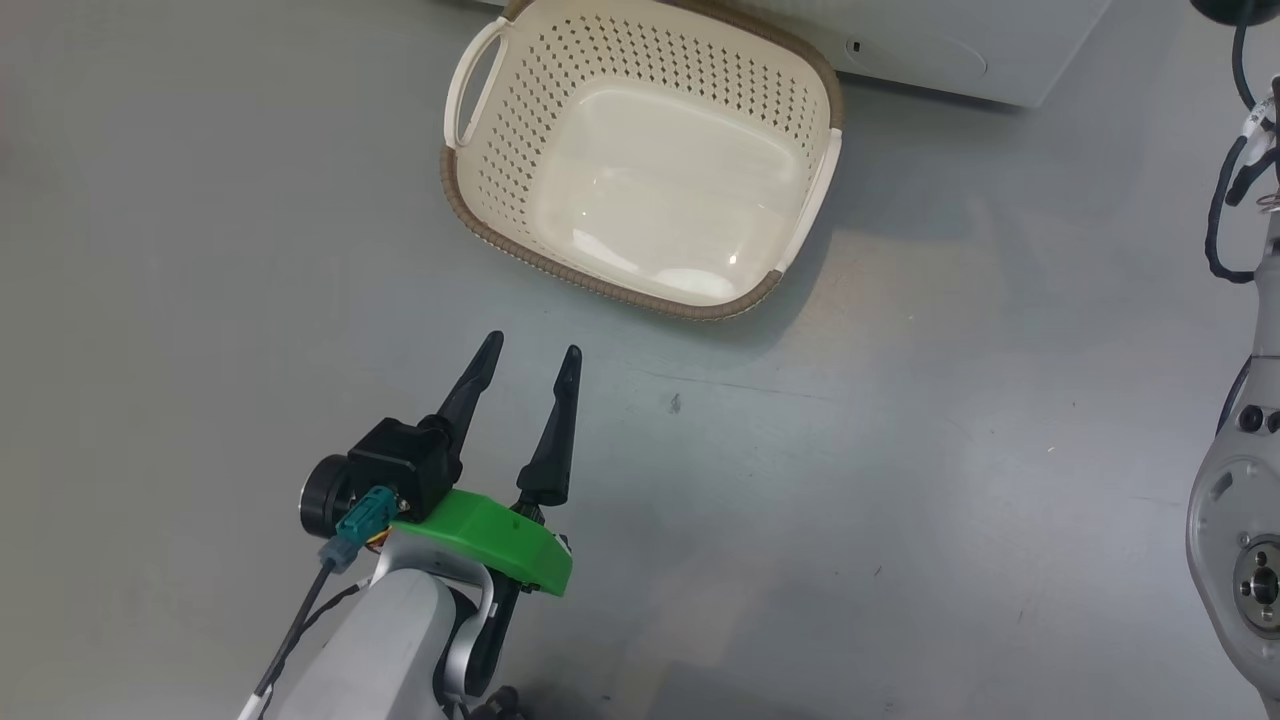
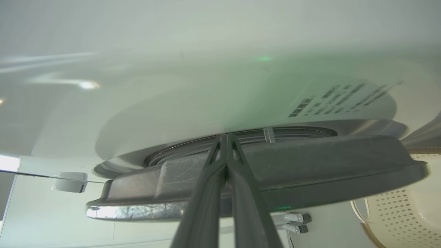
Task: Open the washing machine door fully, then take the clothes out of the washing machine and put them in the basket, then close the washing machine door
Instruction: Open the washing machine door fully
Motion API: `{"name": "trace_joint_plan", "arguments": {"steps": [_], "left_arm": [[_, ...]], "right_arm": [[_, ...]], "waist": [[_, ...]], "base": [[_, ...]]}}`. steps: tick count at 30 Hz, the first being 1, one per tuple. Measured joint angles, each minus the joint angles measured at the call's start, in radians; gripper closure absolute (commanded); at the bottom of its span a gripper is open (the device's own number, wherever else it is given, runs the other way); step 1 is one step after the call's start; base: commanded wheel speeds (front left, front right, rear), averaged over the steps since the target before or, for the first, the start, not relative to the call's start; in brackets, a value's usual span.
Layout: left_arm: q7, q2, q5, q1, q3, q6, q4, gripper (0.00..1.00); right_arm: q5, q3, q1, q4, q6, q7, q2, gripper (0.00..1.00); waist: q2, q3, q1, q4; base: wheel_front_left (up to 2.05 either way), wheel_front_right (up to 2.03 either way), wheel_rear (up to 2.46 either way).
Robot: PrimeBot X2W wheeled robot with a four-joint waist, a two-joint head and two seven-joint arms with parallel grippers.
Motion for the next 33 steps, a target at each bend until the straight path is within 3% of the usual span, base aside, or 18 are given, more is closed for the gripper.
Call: {"name": "trace_joint_plan", "arguments": {"steps": [20,33], "left_arm": [[0.0,0.0,-0.014,-0.005,-0.014,0.008,-0.012,0.0],[0.0,-0.001,-0.019,-0.005,-0.027,0.016,-0.012,0.0]], "right_arm": [[0.12,-0.016,-0.085,0.132,0.0,0.051,-0.01,1.0],[0.129,-0.02,-0.119,0.225,0.0,0.069,-0.021,1.0]], "waist": [[0.0,0.008,0.0,0.028],[0.0,0.007,0.0,0.035]], "base": [[0.0,0.0,0.0],[0.0,0.0,0.0]]}}
